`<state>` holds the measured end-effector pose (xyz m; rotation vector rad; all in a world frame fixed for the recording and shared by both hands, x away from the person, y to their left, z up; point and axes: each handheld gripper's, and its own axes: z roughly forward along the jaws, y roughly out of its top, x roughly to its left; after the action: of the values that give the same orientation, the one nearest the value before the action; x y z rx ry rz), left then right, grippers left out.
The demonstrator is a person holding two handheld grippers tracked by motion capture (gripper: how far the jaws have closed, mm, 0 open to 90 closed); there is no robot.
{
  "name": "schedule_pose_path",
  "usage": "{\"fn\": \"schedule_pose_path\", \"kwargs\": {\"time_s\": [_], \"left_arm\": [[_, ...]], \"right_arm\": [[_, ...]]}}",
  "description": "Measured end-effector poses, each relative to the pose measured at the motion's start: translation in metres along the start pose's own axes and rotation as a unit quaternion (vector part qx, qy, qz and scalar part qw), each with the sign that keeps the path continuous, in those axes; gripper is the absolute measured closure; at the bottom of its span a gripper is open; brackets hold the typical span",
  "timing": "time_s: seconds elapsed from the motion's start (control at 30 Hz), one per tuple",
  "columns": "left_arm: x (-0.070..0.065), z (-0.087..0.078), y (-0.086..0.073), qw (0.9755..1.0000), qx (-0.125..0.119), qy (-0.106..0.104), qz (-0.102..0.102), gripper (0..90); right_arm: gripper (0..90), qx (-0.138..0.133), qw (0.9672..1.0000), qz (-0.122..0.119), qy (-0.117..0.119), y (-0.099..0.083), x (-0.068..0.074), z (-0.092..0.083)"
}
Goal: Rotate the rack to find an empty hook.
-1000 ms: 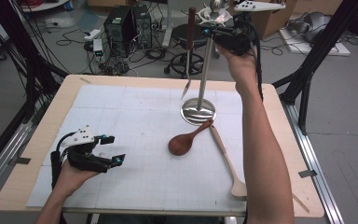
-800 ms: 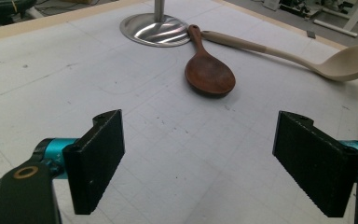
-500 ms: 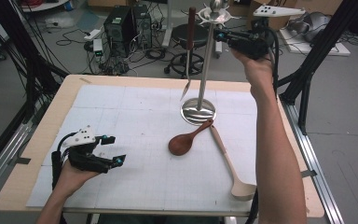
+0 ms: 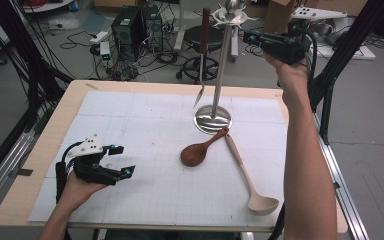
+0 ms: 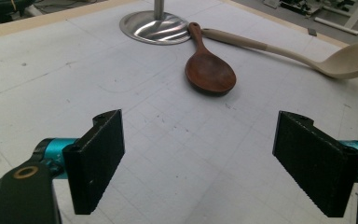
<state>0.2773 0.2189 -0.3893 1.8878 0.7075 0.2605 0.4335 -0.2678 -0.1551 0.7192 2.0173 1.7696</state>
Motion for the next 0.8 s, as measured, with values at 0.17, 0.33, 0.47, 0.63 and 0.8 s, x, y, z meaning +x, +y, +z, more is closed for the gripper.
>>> {"fn": "schedule_pose_path", "kwargs": {"time_s": [0.17,0.33,0.47,0.63,0.8], "left_arm": [[0.0,0.0,0.0,1.0,0.001,0.0,0.0,17.4],[0.0,0.0,0.0,1.0,-0.001,-0.001,-0.003,17.4],[0.0,0.0,0.0,1.0,-0.002,-0.002,-0.003,17.4],[0.0,0.001,0.0,1.0,0.001,-0.001,-0.001,17.4],[0.0,0.0,0.0,1.0,-0.001,0.0,-0.002,17.4]], "right_arm": [[89.7,0.001,1.0,0.001,-0.004,0.002,-0.003,-0.001],[89.7,0.003,1.0,-0.004,-0.002,0.007,-0.002,0.004],[89.8,0.005,1.0,-0.007,0.001,0.008,-0.002,0.006],[89.8,0.009,0.9999,-0.008,0.009,0.008,0.0,0.009],[89.8,0.012,0.9998,-0.013,0.011,0.01,0.004,0.016]]}}
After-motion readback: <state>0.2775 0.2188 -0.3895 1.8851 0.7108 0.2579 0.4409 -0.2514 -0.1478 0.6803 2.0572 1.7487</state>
